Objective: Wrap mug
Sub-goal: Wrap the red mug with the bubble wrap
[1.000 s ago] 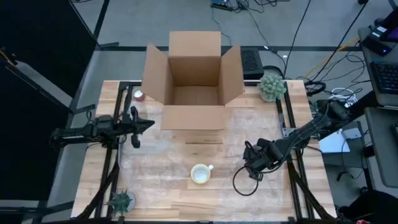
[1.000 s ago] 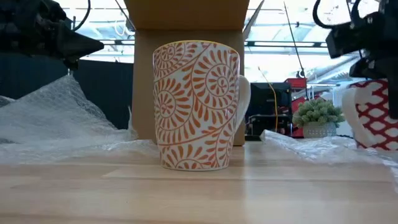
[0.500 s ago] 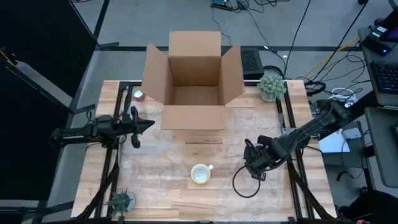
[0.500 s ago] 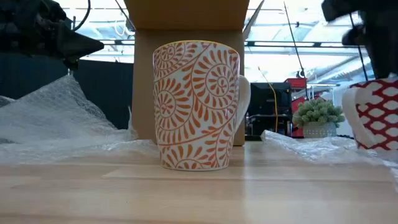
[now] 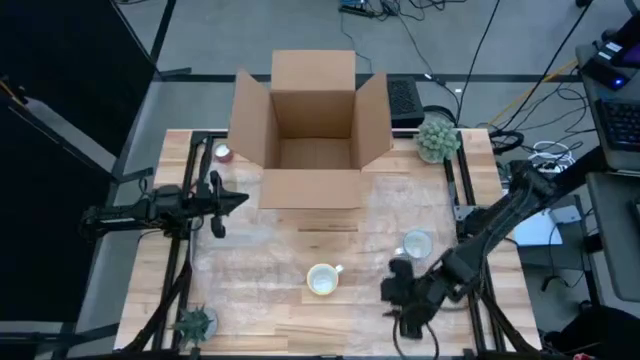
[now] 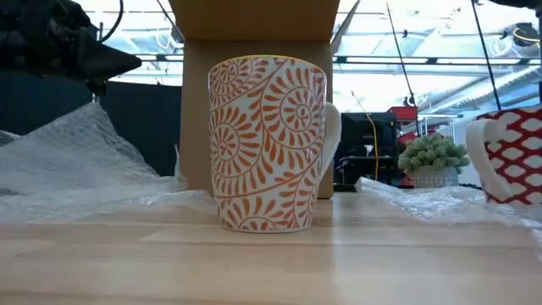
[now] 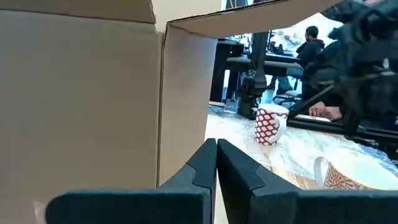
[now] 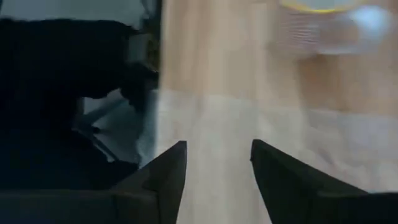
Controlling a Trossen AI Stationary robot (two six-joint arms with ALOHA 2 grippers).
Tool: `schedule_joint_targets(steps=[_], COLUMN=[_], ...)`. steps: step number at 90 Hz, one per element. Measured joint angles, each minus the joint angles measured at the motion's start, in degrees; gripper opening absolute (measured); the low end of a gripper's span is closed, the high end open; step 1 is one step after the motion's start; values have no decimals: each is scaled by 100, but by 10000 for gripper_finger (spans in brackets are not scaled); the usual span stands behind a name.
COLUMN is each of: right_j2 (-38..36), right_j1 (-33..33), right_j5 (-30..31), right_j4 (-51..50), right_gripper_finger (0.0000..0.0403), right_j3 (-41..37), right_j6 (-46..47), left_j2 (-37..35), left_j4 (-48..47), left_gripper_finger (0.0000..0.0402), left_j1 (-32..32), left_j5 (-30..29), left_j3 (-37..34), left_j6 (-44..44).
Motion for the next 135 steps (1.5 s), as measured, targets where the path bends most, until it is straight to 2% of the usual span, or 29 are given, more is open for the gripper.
schedule_joint_targets(steps=[8,22,32,45,78,102,115,131,135], right_j2=[448,1199,1664,2065,2903,3269,3294,3200,3141], right_j1=[141,359,520,644,696,685,687,685,683], right_j5=[-7,-106,-183,-194,-343,-293,-301,-340,-375], right_j4=[349,322,68,-286,-404,-978,-991,-1045,-1077], right_gripper_finger=[160,160,160,160,160,156,118,23,10], right_j3=[13,428,819,1176,1735,1909,1919,1890,1880], right_j6=[-276,-852,-1320,-1436,-324,588,846,1147,1210], left_j2=[0,0,-1,0,0,-1,-2,-2,-1], left_j4=[-1,-1,-7,-8,-14,-300,-426,-472,-471], left_gripper_finger=[0,0,0,0,0,0,0,0,0], left_j1=[1,1,0,1,-1,-1,-1,-1,1], left_j5=[0,0,1,0,1,0,0,0,0], left_j3=[0,0,0,0,0,0,0,0,0], left_j6=[-1,-1,-2,-4,-124,-157,-160,-162,-161])
